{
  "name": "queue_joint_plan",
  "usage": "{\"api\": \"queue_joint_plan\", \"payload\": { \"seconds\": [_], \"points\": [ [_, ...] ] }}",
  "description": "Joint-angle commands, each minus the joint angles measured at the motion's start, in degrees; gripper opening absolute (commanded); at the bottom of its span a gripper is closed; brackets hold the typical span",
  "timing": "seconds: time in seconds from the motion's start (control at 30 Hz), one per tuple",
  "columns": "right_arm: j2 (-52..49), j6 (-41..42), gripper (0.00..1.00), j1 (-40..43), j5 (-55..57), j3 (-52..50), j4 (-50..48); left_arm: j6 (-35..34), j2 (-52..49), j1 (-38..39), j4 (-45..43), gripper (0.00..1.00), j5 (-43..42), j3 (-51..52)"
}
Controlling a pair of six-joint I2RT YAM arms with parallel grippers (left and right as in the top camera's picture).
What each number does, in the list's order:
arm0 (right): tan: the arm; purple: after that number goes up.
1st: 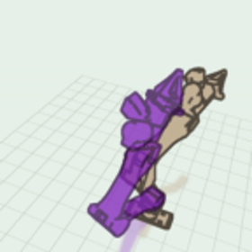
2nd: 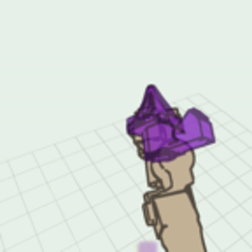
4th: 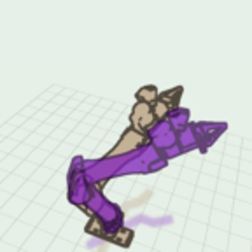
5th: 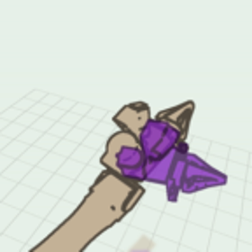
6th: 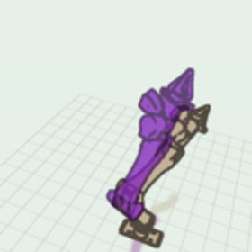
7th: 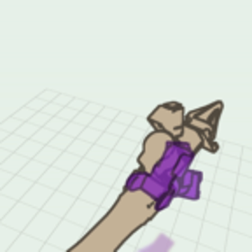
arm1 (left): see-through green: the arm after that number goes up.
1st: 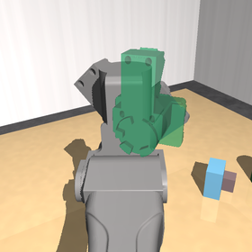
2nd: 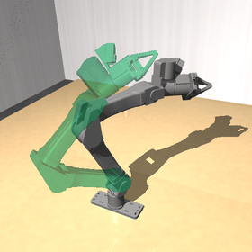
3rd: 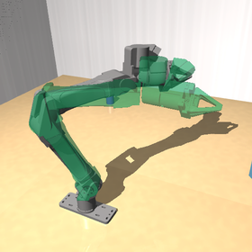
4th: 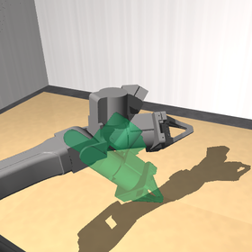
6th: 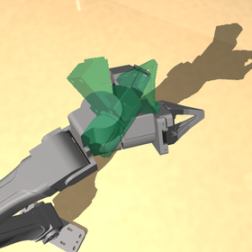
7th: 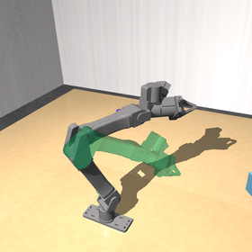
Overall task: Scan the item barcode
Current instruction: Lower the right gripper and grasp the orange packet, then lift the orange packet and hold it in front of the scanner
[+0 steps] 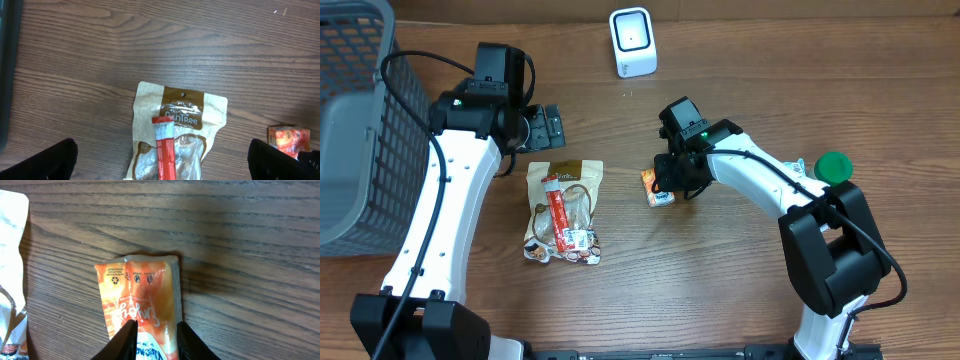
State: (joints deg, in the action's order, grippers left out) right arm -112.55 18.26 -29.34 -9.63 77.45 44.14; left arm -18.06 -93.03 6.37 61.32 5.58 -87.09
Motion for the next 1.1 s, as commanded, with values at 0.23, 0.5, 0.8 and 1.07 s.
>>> {"api": "queue_joint_plan", "payload": {
  "seconds": [0.23,0.5,0.8,1.07],
  "points": [
    [1.31,-0.5,0.27,-0.15,1.81,-4.37,-4.72,-0.79,-0.33,0.39,-0.07,1.0,-0.28,-1.03],
    [1.62,-0.57,0.04,-0.13,1.88,-5.33,-7.63,-0.79,-0.33,0.39,-0.07,1.0,-0.28,-1.03],
    [9.9,-2.29,0.04,-0.15,9.44,3.15,-4.74,-0.79,-0.33,0.39,-0.07,1.0,-0.31,-1.03],
    [14.93,-8.22,0.03,-0.09,8.28,12.04,0.94,-0.79,-0.33,0.39,-0.07,1.0,-0.28,-1.03]
  ]
}}
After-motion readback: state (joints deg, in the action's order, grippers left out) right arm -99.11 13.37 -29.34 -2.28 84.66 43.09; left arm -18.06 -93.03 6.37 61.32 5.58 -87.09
